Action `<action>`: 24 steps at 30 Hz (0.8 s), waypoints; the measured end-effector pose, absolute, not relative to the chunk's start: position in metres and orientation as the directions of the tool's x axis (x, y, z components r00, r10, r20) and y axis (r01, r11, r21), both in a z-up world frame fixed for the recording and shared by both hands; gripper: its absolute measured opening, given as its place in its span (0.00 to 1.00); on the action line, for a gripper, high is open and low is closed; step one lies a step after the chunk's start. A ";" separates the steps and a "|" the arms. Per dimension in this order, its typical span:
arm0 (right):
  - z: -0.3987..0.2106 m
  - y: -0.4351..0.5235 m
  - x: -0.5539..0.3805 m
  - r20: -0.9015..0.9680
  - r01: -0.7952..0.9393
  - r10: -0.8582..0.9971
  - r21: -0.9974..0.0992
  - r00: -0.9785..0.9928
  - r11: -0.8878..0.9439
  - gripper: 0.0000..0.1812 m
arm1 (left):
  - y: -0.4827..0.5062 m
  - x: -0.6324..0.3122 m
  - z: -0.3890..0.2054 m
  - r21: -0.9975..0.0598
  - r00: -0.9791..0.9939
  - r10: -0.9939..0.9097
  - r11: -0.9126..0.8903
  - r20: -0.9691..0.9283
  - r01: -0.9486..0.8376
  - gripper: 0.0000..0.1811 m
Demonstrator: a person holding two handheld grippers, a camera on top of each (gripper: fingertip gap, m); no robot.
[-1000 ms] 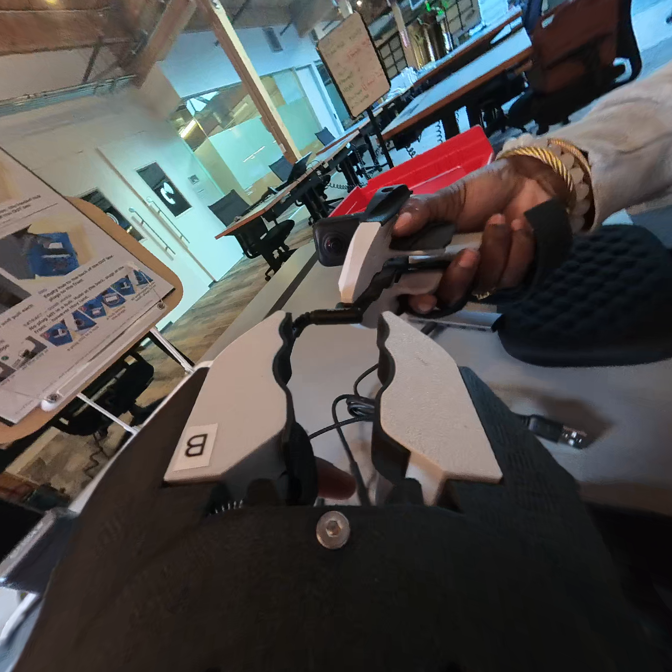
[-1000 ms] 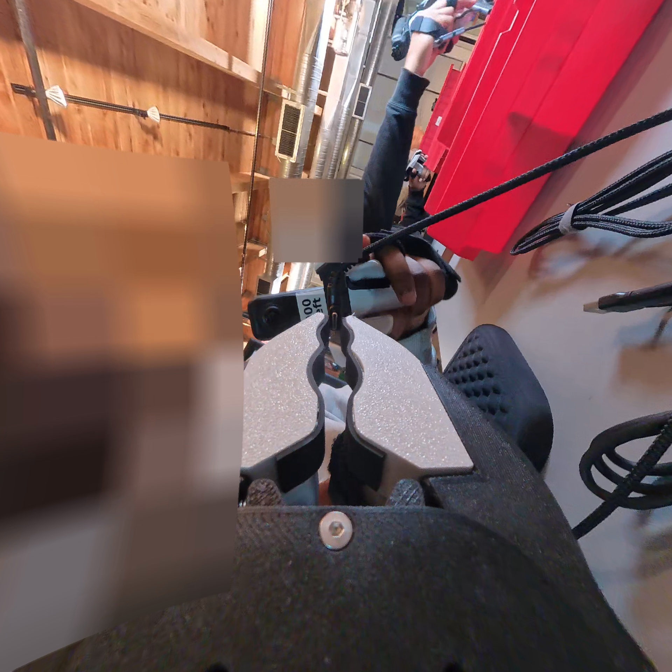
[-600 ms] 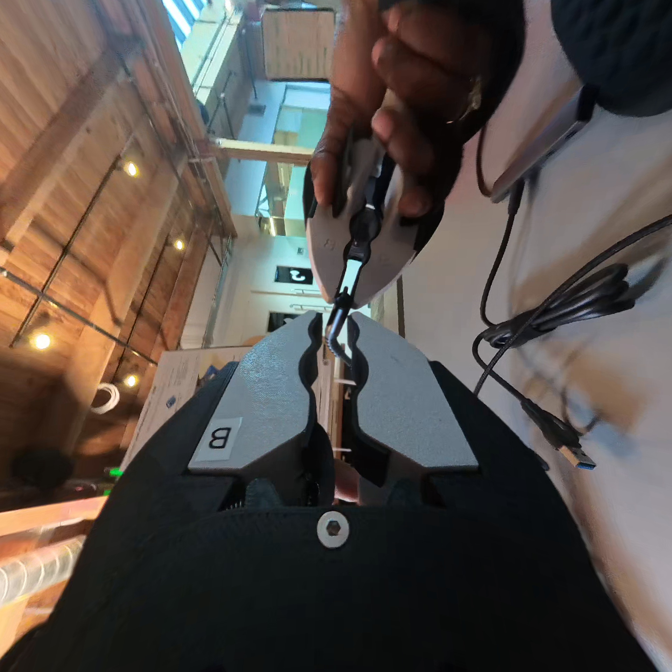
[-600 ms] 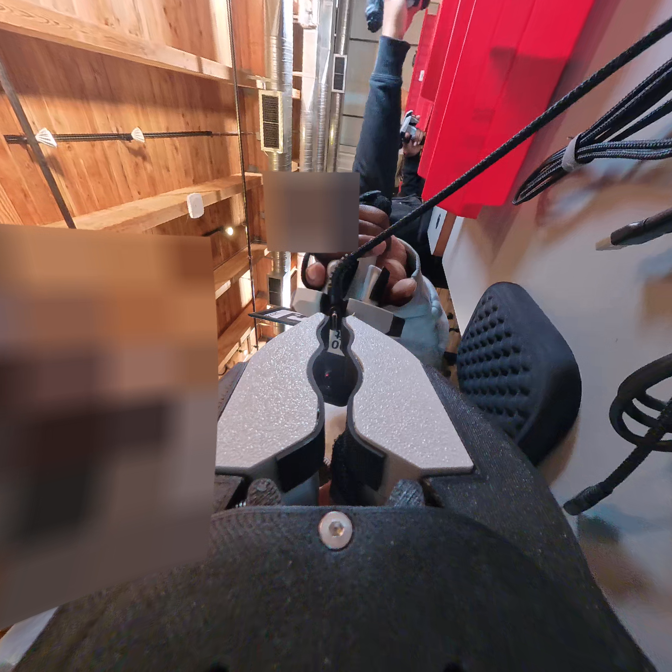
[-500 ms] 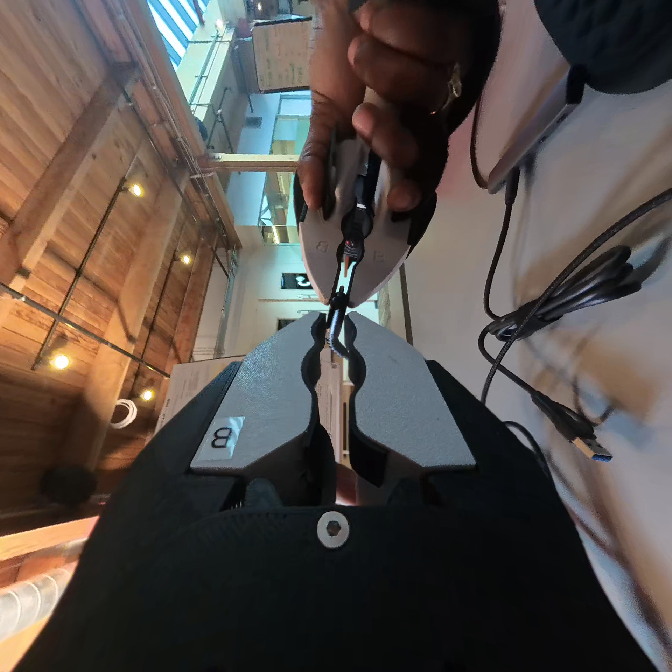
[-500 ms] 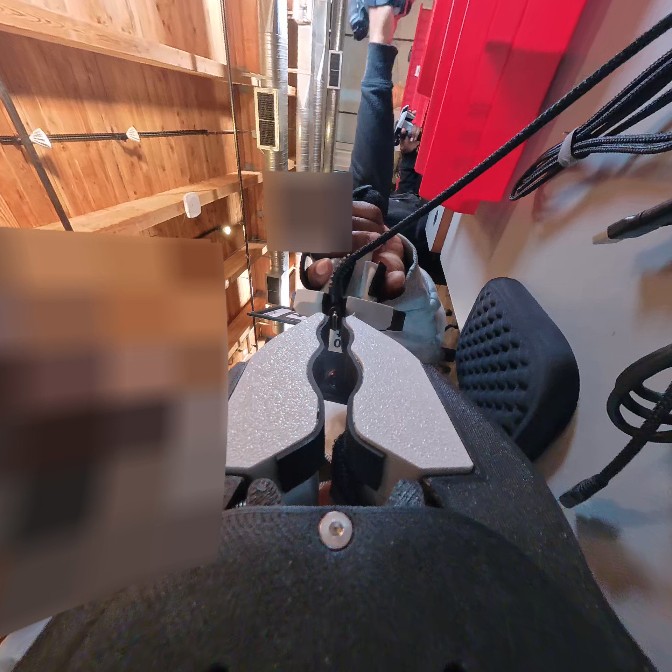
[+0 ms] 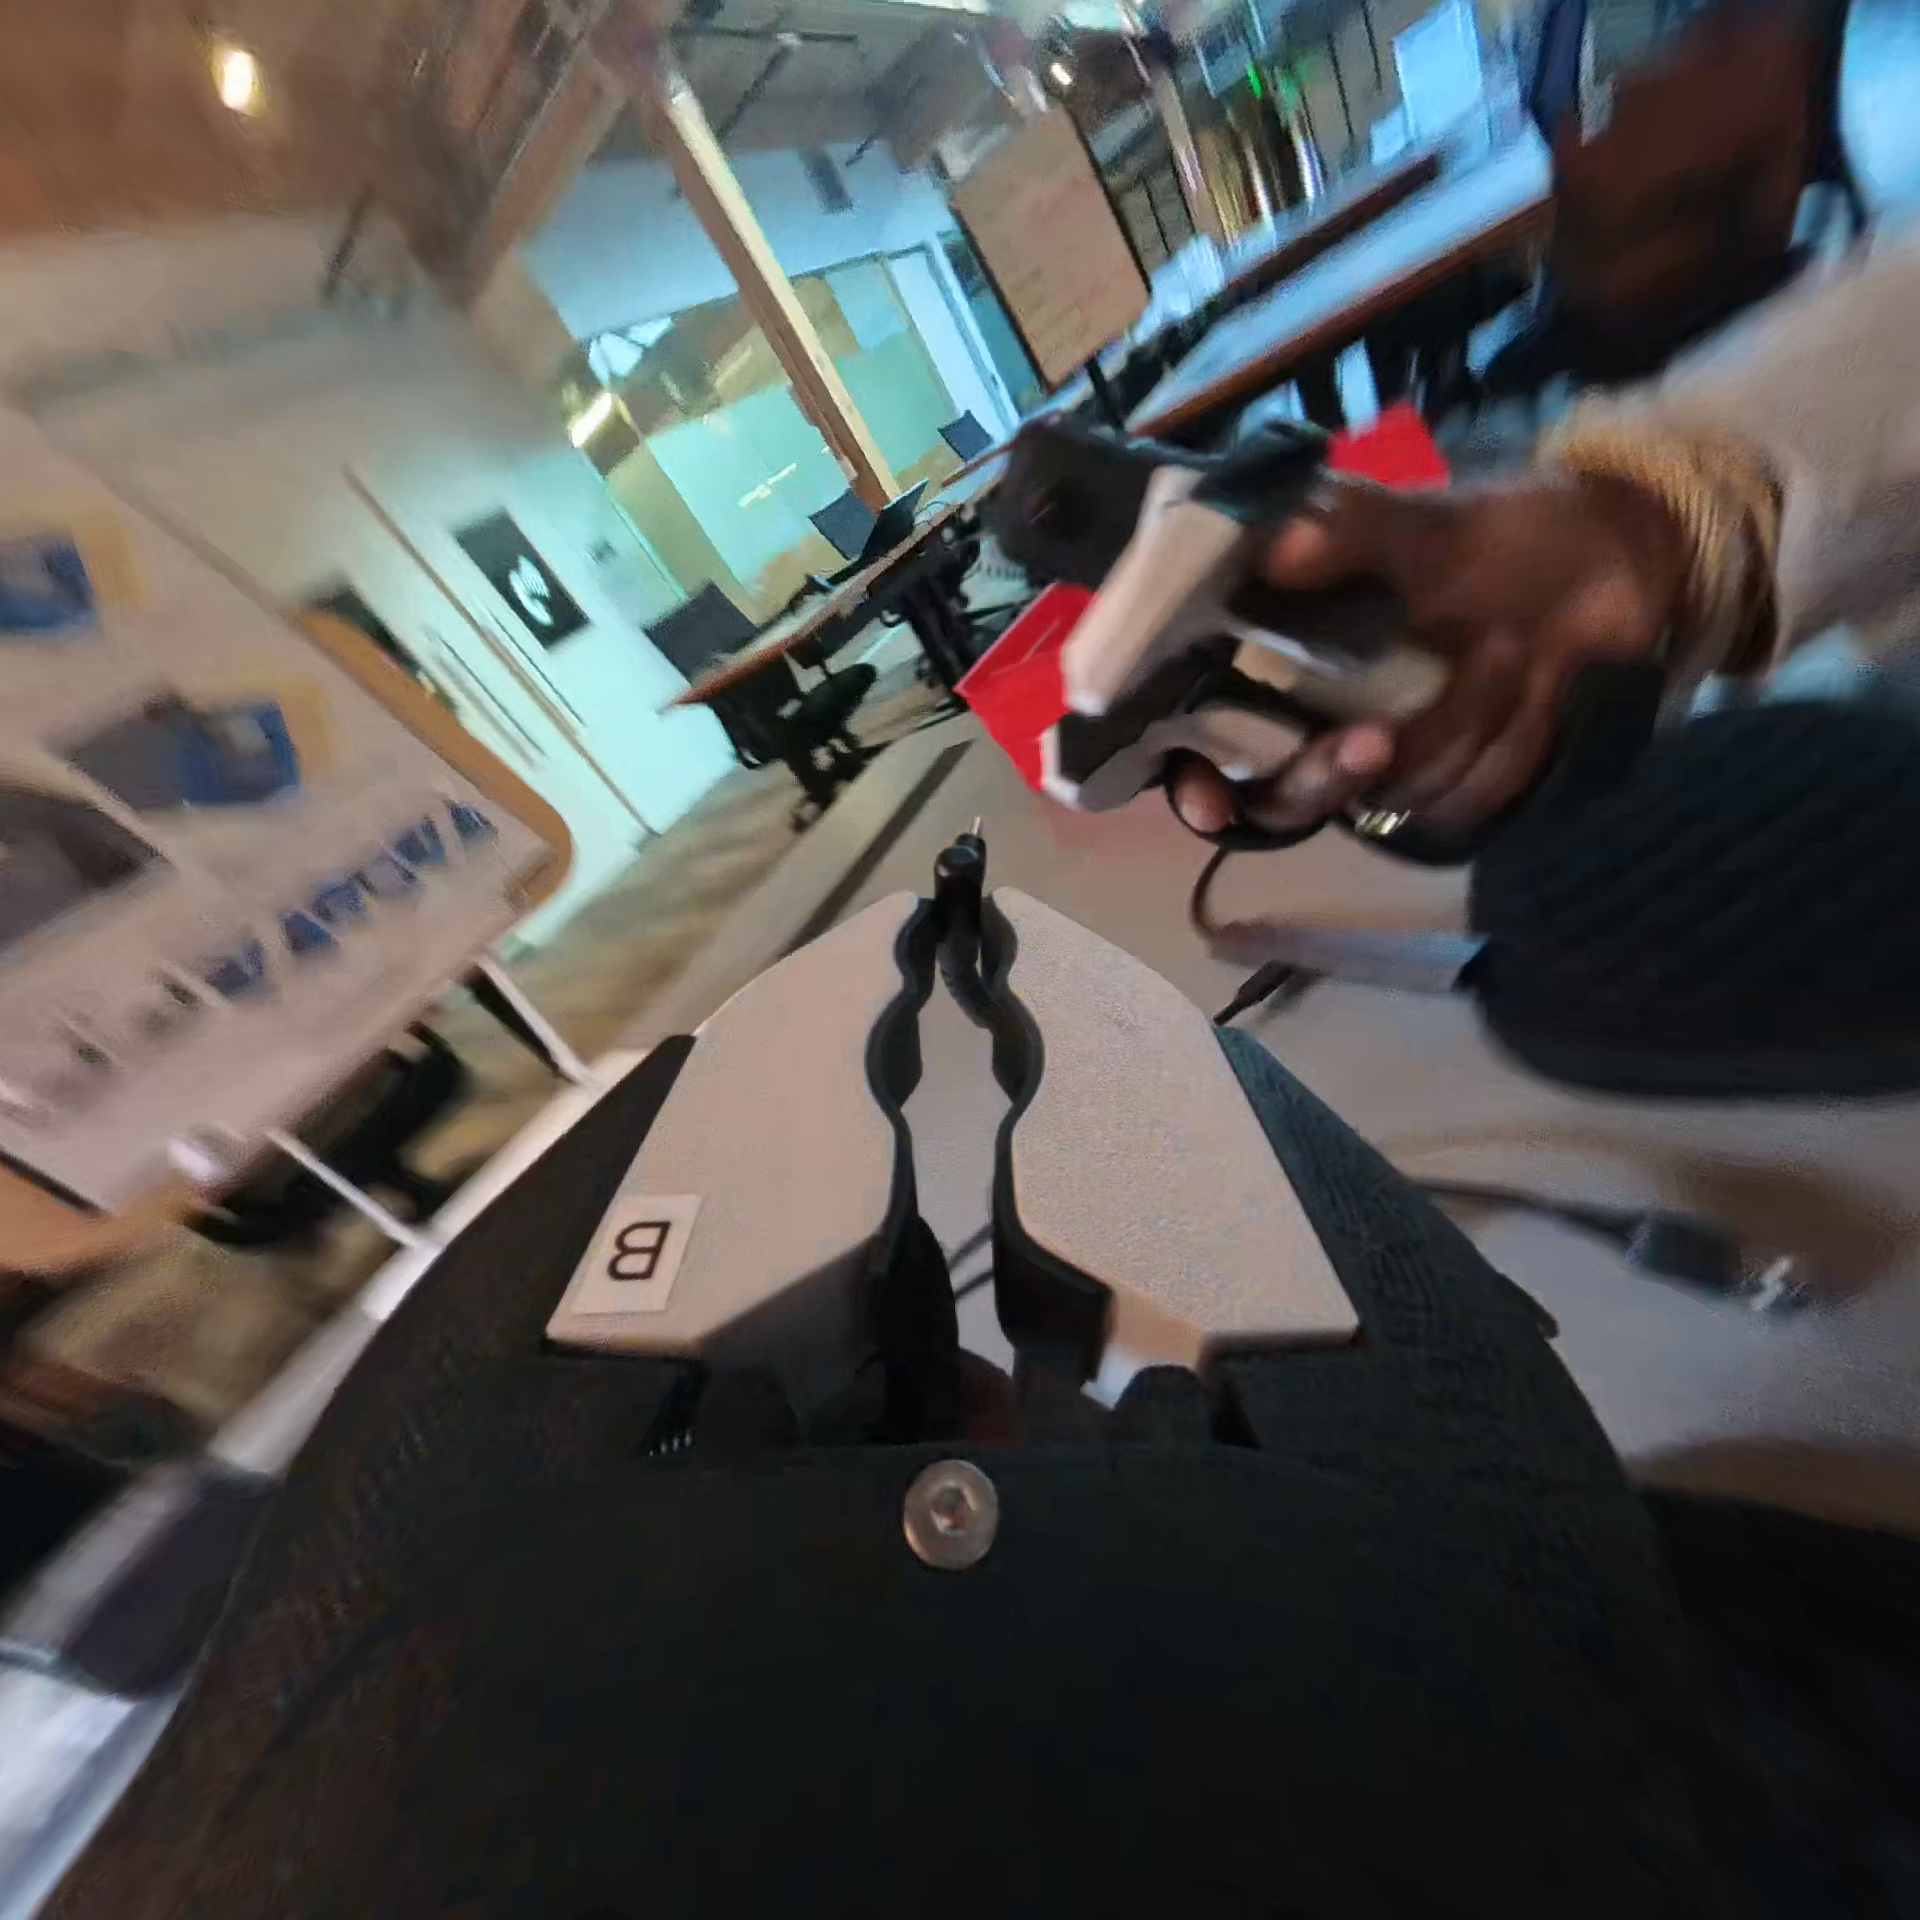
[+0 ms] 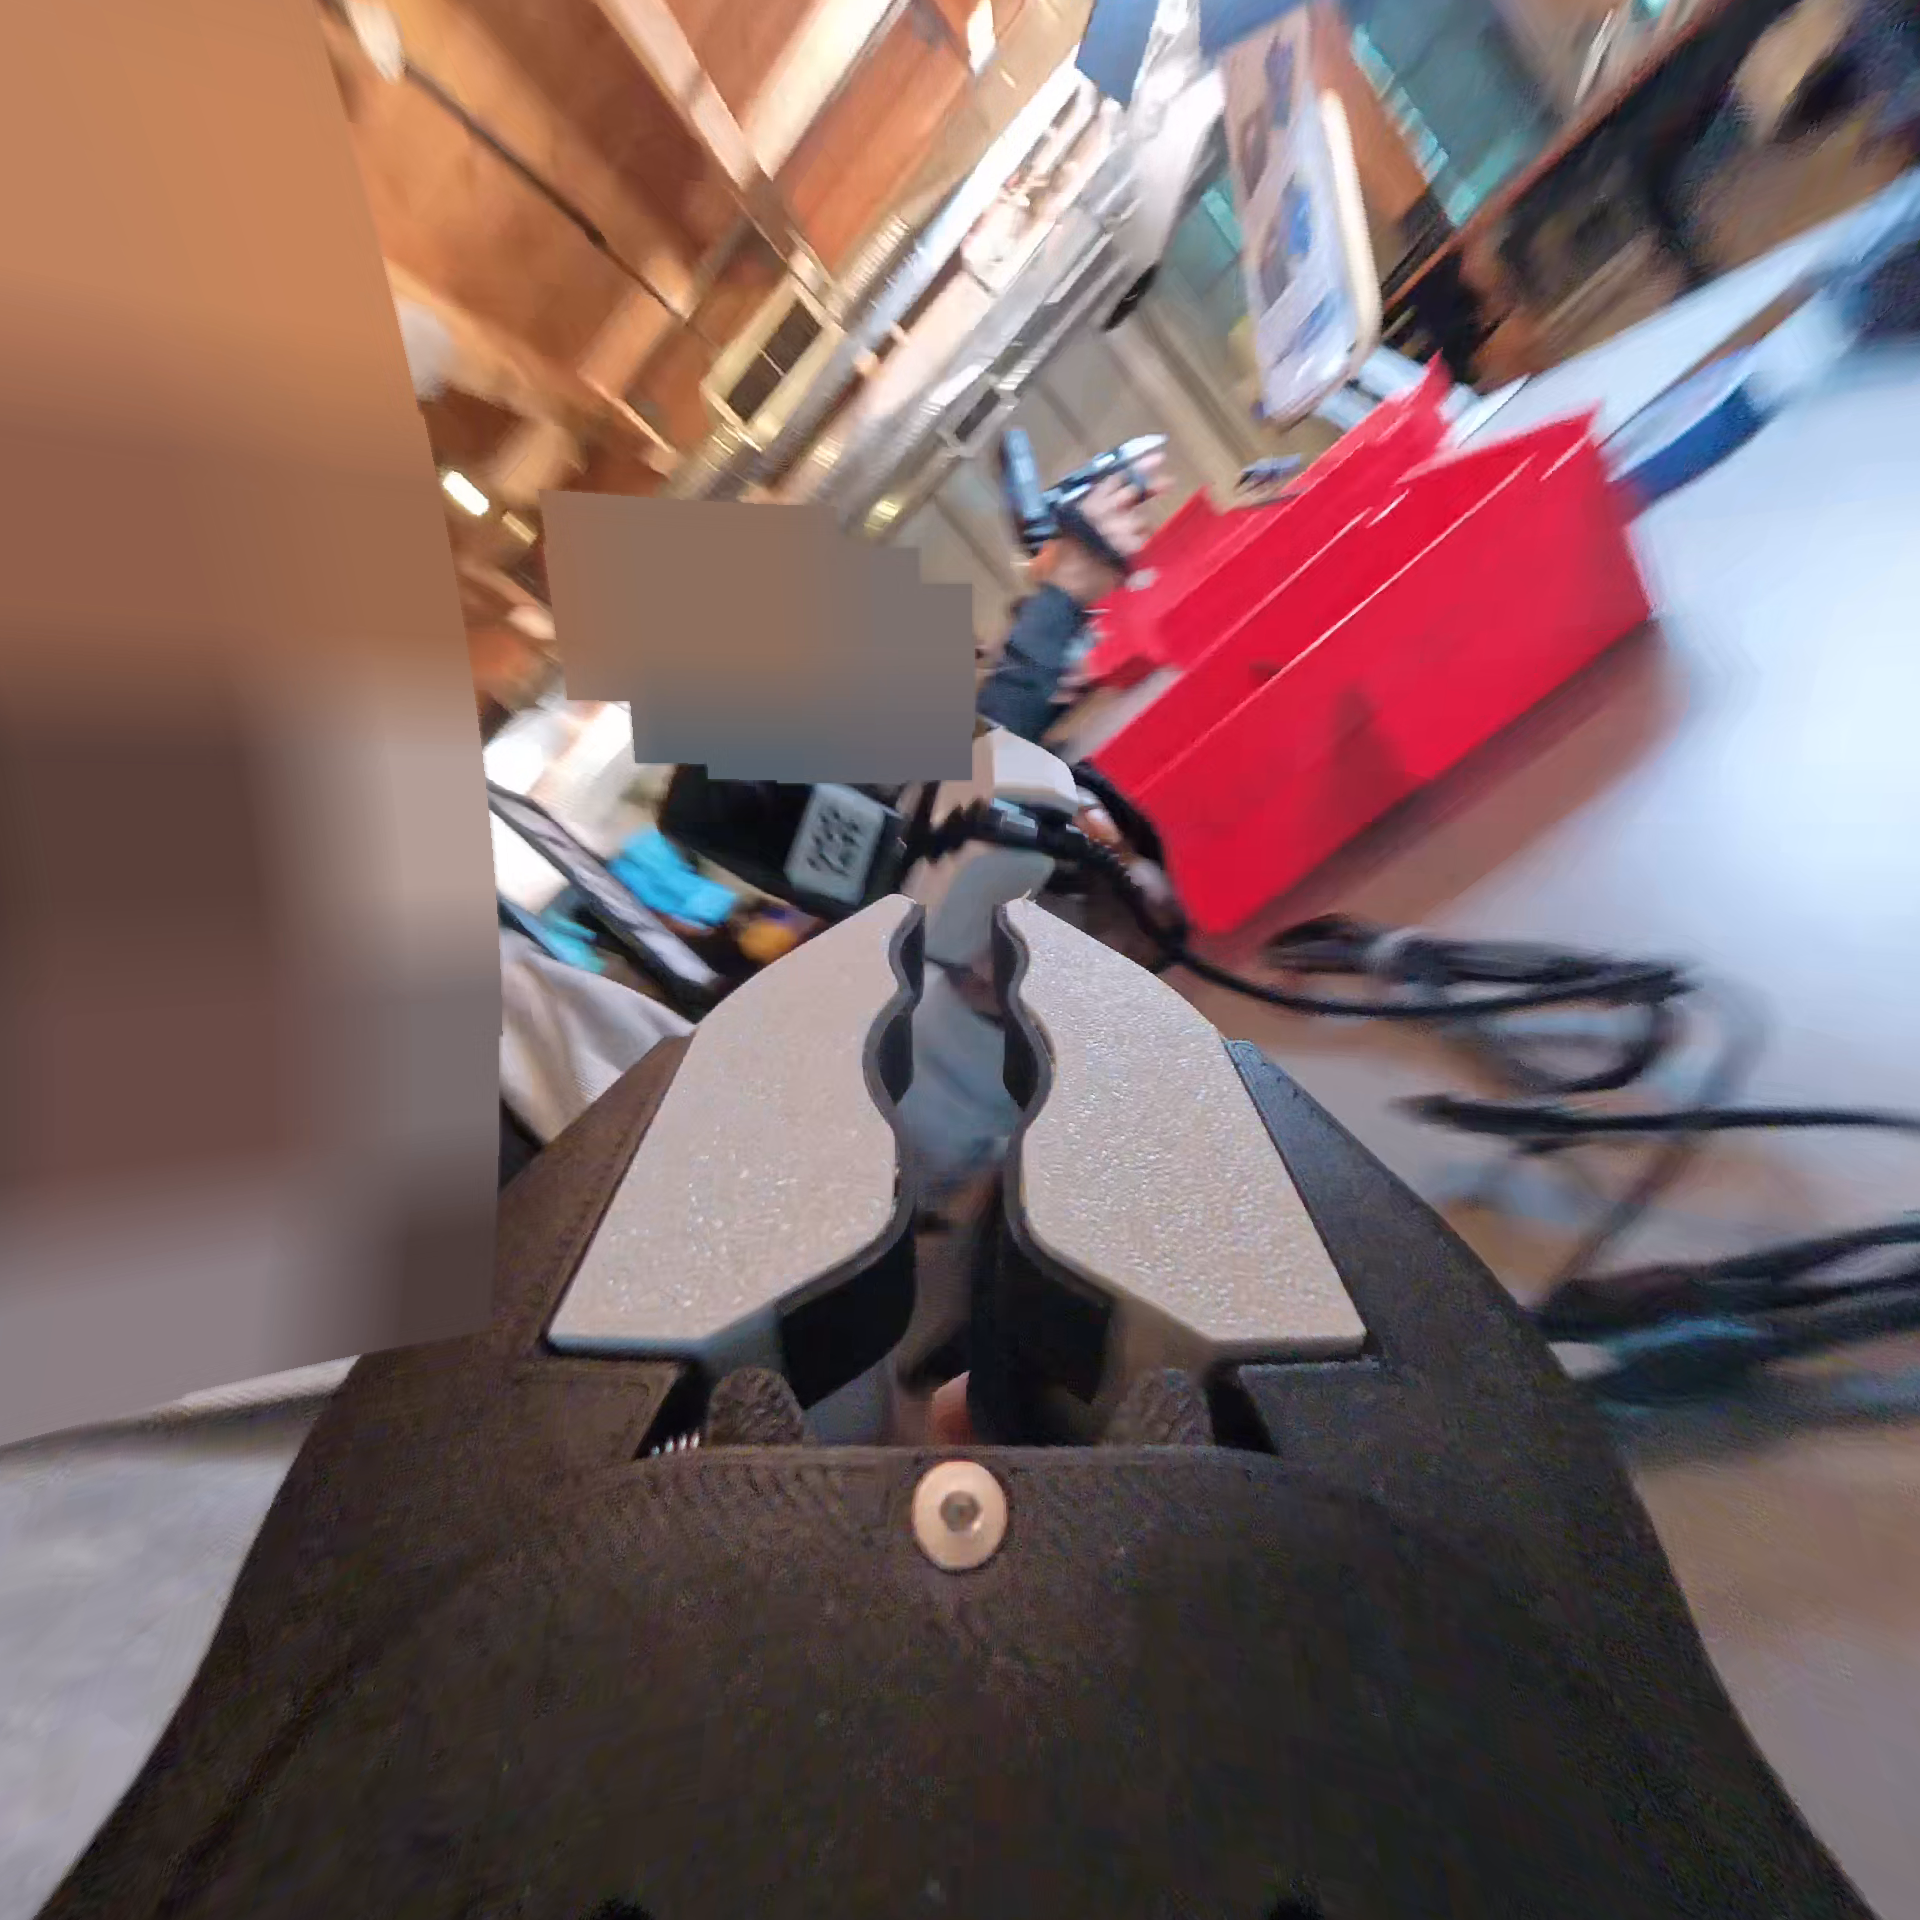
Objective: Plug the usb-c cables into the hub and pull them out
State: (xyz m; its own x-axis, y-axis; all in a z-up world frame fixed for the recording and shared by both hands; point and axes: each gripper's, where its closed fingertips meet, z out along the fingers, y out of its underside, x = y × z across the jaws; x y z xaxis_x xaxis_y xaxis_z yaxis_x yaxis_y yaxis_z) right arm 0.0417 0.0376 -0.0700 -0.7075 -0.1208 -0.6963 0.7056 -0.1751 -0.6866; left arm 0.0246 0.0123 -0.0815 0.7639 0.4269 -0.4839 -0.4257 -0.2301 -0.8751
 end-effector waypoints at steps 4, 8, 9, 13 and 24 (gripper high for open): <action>-0.080 0.072 0.039 -0.359 0.346 0.163 -0.933 -0.919 -0.102 0.15 | -0.004 0.018 -0.083 -0.996 0.873 0.481 -0.014 -0.083 -0.086 0.04; -0.110 0.120 0.021 -0.171 0.232 0.395 -0.966 -0.903 0.113 0.39 | -0.011 0.024 -0.092 -1.000 0.889 0.456 0.014 0.030 0.027 0.04; -0.125 0.134 0.017 -0.142 0.251 0.440 -0.947 -0.887 0.199 0.40 | -0.011 0.026 -0.098 -0.999 0.892 0.451 -0.006 0.039 0.047 0.04; -0.189 0.173 0.030 -0.395 0.642 0.582 -0.702 -0.711 0.309 0.34 | -0.006 0.037 -0.115 -0.994 0.906 0.413 -0.012 0.091 0.106 0.04; -0.216 0.171 0.044 -0.914 0.957 0.390 -0.008 0.111 -0.291 0.32 | 0.012 0.045 -0.134 -0.955 0.912 0.284 0.074 0.297 0.288 0.05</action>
State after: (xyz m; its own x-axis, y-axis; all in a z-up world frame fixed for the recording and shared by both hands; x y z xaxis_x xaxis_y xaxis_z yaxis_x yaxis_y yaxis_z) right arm 0.0436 0.1712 -0.2157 0.1112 0.3897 -0.9142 0.9568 -0.2907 -0.0075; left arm 0.0452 0.0115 -0.1335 0.9116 0.2843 0.2969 0.2880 0.0736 -0.9548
